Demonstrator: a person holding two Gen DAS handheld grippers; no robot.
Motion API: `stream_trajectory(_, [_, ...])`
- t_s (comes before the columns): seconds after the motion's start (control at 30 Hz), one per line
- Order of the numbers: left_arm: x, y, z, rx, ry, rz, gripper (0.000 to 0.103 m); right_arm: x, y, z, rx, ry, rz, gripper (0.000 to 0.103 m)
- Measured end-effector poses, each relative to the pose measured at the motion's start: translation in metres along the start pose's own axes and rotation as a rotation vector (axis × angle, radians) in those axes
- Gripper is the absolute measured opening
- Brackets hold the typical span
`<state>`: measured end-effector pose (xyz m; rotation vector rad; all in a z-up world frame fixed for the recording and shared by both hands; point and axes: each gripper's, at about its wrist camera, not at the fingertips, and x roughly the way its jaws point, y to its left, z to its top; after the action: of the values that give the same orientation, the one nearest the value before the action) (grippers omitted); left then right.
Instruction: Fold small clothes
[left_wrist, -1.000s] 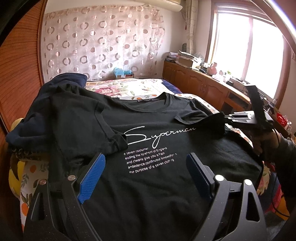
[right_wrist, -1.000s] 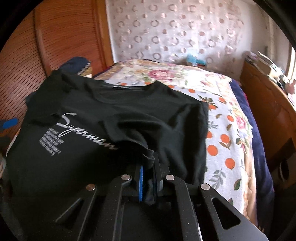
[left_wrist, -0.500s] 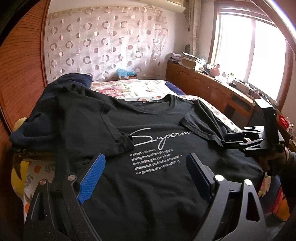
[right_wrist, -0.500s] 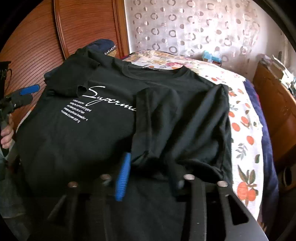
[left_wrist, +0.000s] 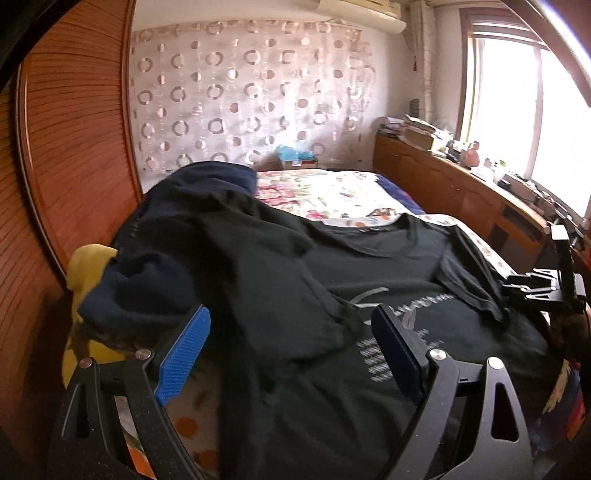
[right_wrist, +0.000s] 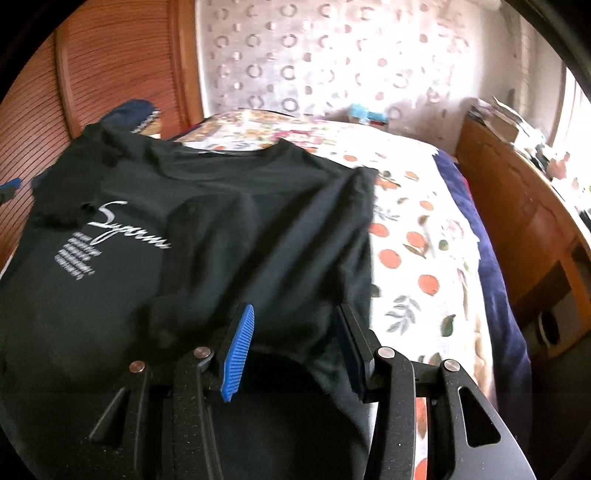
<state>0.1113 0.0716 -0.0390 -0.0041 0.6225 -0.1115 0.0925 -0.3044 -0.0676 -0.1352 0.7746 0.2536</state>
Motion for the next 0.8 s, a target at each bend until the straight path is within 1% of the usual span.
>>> stream_trajectory(0.1, [0.010, 0.012, 0.010, 0.005, 0.010, 0.038, 0.090, 0.011, -0.004, 0.000, 0.021, 0.022, -0.008, 0.047])
stream_trajectory(0.23, [0.025, 0.028, 0.024, -0.007, 0.022, 0.051, 0.090, 0.013, -0.005, 0.001, 0.033, 0.024, -0.008, 0.047])
stream_trajectory(0.33, [0.036, 0.041, 0.035, -0.017, 0.032, 0.050, 0.090, 0.015, -0.002, 0.001, 0.011, 0.029, -0.015, 0.056])
stream_trajectory(0.4, [0.048, 0.048, 0.042, -0.023, 0.049, 0.058, 0.084, 0.015, -0.001, 0.000, 0.007, 0.030, -0.027, 0.058])
stream_trajectory(0.53, [0.074, 0.059, 0.052, -0.045, 0.102, 0.065, 0.076, 0.017, -0.005, 0.000, 0.023, 0.031, -0.016, 0.060])
stream_trajectory(0.6, [0.086, 0.063, 0.057, -0.050, 0.129, 0.065, 0.069, 0.017, -0.006, 0.000, 0.024, 0.032, -0.017, 0.060])
stream_trajectory(0.8, [0.107, 0.064, 0.065, -0.056, 0.177, 0.043, 0.068, 0.017, -0.006, -0.001, 0.024, 0.032, -0.017, 0.060])
